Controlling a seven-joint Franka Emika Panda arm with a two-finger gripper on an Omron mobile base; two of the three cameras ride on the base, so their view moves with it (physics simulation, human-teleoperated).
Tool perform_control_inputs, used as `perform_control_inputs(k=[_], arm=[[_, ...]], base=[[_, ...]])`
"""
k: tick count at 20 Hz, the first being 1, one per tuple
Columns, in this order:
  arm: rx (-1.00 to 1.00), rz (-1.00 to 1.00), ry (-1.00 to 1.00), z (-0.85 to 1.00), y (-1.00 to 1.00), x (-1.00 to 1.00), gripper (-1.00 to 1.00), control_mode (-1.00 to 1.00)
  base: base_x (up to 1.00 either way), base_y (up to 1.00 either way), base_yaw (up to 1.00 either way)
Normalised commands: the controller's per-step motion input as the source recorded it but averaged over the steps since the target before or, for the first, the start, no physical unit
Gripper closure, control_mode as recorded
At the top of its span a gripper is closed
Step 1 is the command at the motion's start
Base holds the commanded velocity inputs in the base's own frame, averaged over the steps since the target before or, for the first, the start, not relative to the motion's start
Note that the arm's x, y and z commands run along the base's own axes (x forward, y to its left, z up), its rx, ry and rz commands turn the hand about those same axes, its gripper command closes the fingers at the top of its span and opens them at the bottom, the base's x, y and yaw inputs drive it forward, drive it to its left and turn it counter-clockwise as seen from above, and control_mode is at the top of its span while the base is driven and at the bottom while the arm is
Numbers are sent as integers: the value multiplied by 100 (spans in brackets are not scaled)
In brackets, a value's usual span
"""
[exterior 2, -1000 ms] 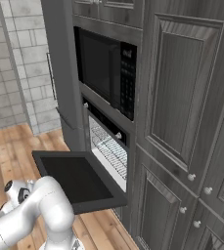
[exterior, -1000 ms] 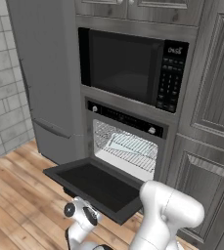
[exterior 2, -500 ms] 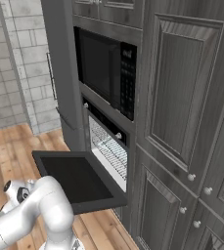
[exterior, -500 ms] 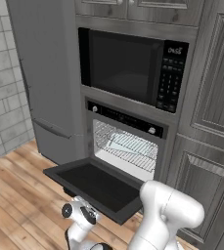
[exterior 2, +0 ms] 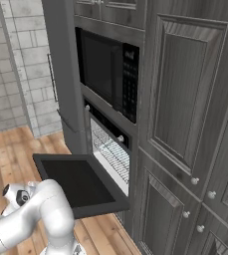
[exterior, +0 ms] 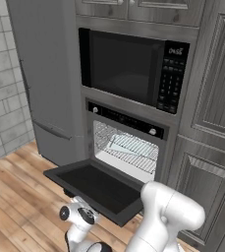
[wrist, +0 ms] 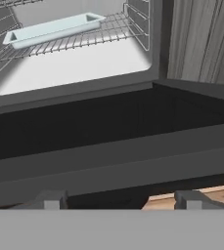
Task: Take the baked cake out of the oven and place it on the plate for cooling. Then close the oven door.
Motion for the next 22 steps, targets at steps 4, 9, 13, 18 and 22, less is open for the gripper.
perform_control_inputs(k=[4,9,13,18,22], arm=[[-8,-6,-6,-26,-17,46,-100,-100],[-7,-6,-6,-27,-19,47,-100,-100],[-12,-13,-2,-25,-27,53,-100,-100],[-12,-14,-3,-23,-31,52,-100,-100],[-8,-3,-2,-42,-7,14,-100,-100]], base=[[0,0,0],[0,0,0],[0,0,0],[0,0,0],[0,0,0]])
